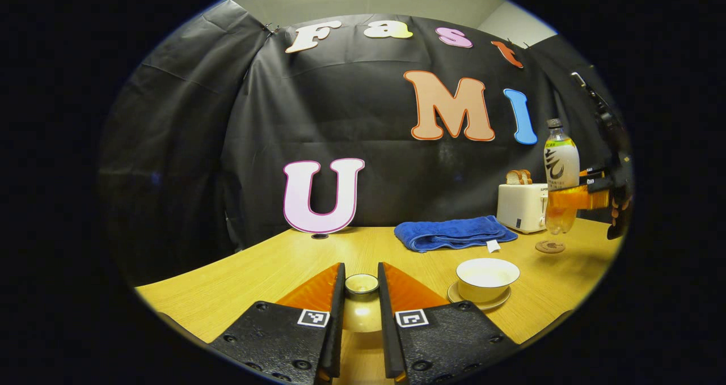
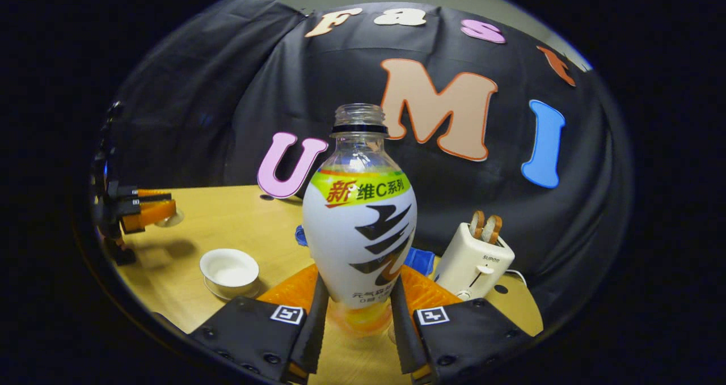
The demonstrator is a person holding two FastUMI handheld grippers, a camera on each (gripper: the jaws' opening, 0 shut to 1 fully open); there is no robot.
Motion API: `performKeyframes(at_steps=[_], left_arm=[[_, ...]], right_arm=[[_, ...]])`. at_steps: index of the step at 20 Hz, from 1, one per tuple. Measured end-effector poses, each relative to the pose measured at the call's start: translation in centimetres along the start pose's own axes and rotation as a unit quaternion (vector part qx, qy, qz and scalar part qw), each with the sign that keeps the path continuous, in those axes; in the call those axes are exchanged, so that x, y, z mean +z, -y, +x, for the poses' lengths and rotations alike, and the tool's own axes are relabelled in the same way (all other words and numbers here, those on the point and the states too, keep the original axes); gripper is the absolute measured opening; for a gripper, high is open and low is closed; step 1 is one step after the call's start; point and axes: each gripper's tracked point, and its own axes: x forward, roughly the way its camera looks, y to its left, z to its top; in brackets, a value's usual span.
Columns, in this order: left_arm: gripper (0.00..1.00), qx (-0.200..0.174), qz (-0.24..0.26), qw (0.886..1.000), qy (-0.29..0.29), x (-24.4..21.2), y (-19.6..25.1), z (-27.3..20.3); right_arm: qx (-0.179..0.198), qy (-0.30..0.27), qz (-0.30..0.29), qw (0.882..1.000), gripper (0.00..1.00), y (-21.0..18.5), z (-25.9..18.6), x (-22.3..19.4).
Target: Open the teacup lid with one hand, grasp the water bottle and pour water into the teacup with the other hand; after pouring, place the water bottle on the coaster and then close the teacup lid.
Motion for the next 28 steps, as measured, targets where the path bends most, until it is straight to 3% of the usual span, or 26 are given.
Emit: performKeyframes(at_steps=[2, 3, 6, 10, 12, 18, 21, 28], left_arm=[[0.28, 0.000, 0.000, 1.000, 0.000, 0.0, 0.0, 0.0], [0.28, 0.001, 0.000, 1.000, 0.000, 0.0, 0.0, 0.0], [0.28, 0.001, 0.000, 1.000, 0.000, 0.0, -0.1, 0.0], [0.28, 0.001, 0.000, 1.000, 0.000, 0.0, -0.1, 0.0], [0.28, 0.001, 0.000, 1.000, 0.001, 0.0, -0.1, 0.0], [0.28, 0.001, 0.000, 1.000, 0.001, 0.0, -0.1, 0.0], [0.28, -0.001, 0.000, 1.000, 0.001, 0.0, 0.0, 0.0], [0.28, -0.001, 0.000, 1.000, 0.001, 0.0, -0.1, 0.0]], right_arm=[[-0.016, 0.012, 0.034, 0.999, 0.54, 2.5, 0.0, 0.3], [-0.021, 0.013, 0.048, 0.999, 0.60, 3.6, 0.7, 0.2], [-0.039, 0.004, 0.087, 0.995, 0.54, 6.2, 1.2, -1.6], [-0.053, -0.005, 0.098, 0.994, 0.57, 8.2, 2.0, -4.1], [-0.055, -0.009, 0.100, 0.993, 0.60, 8.7, 2.4, -5.3], [-0.068, -0.034, 0.115, 0.990, 0.55, 9.9, 3.7, -8.5], [-0.074, -0.043, 0.108, 0.990, 0.63, 10.2, 3.8, -9.6], [-0.075, -0.047, 0.118, 0.989, 0.67, 10.4, 4.1, -10.9]])
